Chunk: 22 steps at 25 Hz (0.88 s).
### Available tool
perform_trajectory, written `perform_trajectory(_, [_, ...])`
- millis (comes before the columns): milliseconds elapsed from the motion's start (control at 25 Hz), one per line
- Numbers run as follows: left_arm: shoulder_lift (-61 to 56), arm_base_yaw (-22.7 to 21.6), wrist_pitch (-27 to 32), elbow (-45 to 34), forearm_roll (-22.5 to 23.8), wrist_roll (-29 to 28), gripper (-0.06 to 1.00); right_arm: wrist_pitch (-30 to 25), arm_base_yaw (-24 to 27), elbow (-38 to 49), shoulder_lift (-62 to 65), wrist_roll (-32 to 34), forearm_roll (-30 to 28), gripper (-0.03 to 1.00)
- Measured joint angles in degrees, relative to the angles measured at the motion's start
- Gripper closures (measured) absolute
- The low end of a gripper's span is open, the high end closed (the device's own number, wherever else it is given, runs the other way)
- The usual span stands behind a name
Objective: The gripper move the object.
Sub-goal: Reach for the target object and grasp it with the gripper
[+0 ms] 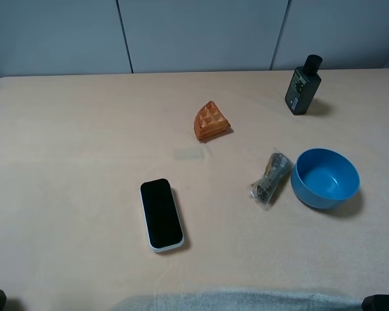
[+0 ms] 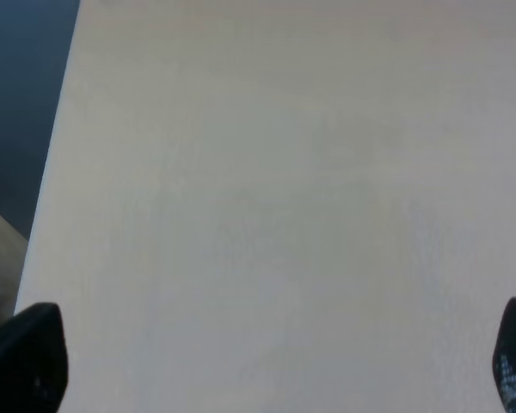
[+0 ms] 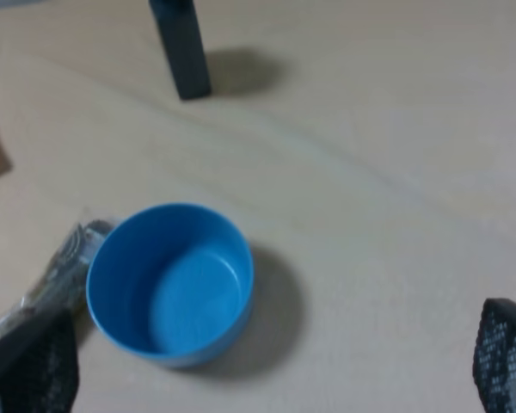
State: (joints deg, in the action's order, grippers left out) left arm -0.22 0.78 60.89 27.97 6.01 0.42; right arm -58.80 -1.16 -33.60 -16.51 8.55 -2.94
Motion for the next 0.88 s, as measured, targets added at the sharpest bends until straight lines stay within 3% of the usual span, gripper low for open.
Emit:
perform_trajectory(560, [0.00,0.00,0.00,0.00,0.00,0.00,-0.05,0.12,0.00,-5.92,-25.56,-7.85,6.18,0.28])
perform_trajectory(880, [0.00,0.00,0.00,0.00,0.00,0.00,-0.05,0.38,0.00,-9.94,-39.83,-10.00,6.85,0.28])
